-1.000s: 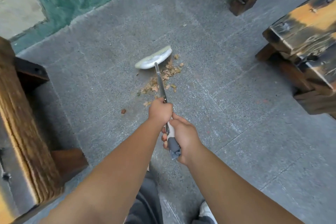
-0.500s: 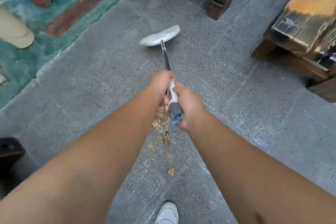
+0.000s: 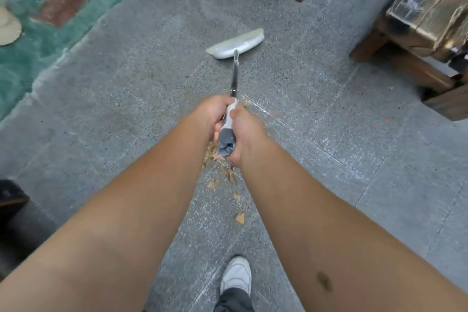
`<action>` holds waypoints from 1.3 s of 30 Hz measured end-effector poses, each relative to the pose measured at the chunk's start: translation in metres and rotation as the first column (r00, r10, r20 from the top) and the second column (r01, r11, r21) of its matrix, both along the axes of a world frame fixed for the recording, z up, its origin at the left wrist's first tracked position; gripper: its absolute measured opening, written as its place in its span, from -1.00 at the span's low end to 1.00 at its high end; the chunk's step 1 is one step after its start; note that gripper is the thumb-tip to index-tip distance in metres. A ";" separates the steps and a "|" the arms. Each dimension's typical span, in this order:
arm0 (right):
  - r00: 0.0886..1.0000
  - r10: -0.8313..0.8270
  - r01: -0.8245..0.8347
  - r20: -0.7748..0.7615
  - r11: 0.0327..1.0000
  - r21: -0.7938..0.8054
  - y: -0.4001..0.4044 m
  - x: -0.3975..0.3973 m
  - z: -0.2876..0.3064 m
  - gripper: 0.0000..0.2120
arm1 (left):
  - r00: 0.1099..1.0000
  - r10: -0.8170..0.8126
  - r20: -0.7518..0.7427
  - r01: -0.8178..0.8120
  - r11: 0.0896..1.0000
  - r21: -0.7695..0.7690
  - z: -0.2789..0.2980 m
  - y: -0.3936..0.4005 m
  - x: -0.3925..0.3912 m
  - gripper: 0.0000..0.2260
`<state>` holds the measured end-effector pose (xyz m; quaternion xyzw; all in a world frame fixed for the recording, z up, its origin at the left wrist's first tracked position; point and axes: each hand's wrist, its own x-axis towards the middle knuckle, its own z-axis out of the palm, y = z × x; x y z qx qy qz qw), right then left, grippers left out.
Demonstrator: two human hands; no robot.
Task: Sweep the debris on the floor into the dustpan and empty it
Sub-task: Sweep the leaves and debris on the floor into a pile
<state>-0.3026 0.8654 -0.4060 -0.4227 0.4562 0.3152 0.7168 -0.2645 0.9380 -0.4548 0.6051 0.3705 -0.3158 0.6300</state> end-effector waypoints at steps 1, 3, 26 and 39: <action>1.000 -0.019 0.019 -0.006 1.000 0.012 0.001 -0.013 0.001 -0.78 | 0.999 -0.028 0.026 0.027 0.997 0.070 -0.003 -0.001 -0.009 -0.82; 0.998 -0.067 0.067 -0.001 0.997 0.034 -0.001 -0.040 0.002 -0.77 | 0.997 -0.052 0.062 0.043 0.989 0.144 -0.006 -0.002 -0.028 -0.90; 0.998 0.055 -0.055 0.009 0.998 0.026 -0.122 -0.391 0.089 -0.68 | 0.977 0.215 0.014 -0.214 0.964 0.157 0.080 -0.119 -0.389 -0.73; 0.948 0.291 -0.295 0.126 0.955 0.012 -0.031 -0.335 0.078 -0.62 | 0.900 0.415 0.136 -0.436 0.874 0.214 0.083 -0.016 -0.350 -0.77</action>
